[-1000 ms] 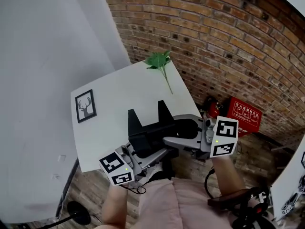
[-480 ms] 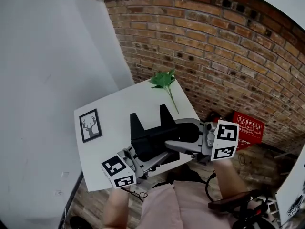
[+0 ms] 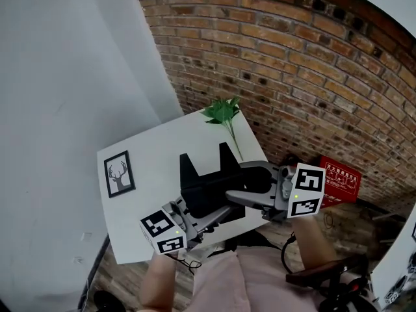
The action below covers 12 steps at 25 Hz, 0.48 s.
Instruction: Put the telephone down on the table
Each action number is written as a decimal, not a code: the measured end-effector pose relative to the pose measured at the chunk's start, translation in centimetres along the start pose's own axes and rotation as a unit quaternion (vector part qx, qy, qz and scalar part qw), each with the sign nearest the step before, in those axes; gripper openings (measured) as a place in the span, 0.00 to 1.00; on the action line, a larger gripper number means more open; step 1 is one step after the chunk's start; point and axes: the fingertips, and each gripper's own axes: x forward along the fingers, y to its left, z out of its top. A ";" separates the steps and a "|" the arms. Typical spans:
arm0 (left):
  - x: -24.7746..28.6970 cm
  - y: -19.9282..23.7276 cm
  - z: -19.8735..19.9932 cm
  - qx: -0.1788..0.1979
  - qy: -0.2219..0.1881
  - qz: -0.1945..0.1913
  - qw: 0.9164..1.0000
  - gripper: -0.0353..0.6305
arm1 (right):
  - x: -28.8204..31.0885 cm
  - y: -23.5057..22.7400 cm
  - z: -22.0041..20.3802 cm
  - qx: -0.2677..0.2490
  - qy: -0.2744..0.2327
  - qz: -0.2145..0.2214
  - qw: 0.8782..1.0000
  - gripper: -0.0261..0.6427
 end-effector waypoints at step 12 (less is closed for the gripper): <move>2.8 5.8 -3.4 -0.068 0.010 0.026 0.997 0.31 | -0.3 -7.2 -3.4 0.064 0.032 0.008 0.997 0.33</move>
